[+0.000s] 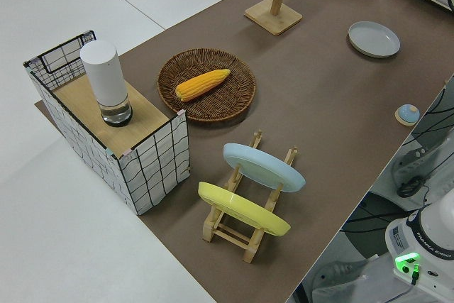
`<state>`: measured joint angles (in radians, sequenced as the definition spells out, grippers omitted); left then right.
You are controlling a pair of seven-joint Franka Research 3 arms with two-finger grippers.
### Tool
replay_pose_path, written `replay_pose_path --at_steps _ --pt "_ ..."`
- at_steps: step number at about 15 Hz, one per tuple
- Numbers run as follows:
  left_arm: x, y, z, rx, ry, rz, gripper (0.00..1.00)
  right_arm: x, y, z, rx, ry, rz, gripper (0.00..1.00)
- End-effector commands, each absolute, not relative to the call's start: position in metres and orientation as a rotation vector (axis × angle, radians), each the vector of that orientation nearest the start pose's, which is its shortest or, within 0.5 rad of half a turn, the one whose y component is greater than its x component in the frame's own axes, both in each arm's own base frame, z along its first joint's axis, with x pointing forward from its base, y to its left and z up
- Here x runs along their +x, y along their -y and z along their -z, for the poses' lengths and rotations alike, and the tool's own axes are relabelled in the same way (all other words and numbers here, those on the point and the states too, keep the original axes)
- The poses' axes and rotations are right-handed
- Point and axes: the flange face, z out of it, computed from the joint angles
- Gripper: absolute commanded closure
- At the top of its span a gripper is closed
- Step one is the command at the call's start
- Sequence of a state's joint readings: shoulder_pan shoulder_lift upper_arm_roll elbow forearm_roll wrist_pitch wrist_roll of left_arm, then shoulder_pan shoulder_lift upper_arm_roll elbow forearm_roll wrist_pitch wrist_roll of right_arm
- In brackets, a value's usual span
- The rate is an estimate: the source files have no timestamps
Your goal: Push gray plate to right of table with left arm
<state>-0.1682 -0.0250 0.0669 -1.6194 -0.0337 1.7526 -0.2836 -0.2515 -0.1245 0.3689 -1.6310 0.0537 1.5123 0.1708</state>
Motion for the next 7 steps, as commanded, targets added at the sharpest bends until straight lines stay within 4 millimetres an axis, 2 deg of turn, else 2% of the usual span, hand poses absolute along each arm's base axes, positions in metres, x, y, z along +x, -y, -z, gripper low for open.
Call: replay_pose_path --at_steps 1,7 --pt "0.5618 0.054 -0.6376 -3.164 0.309 0.225 0.01 0.4984 -0.0784 -0.6523 -3.122 -0.115 -0.012 0.005" --pt "0.5616 0.0564 -0.6376 -3.163 0.301 0.225 0.01 0.4984 -0.0784 -0.6523 -3.122 -0.115 -0.012 0.005"
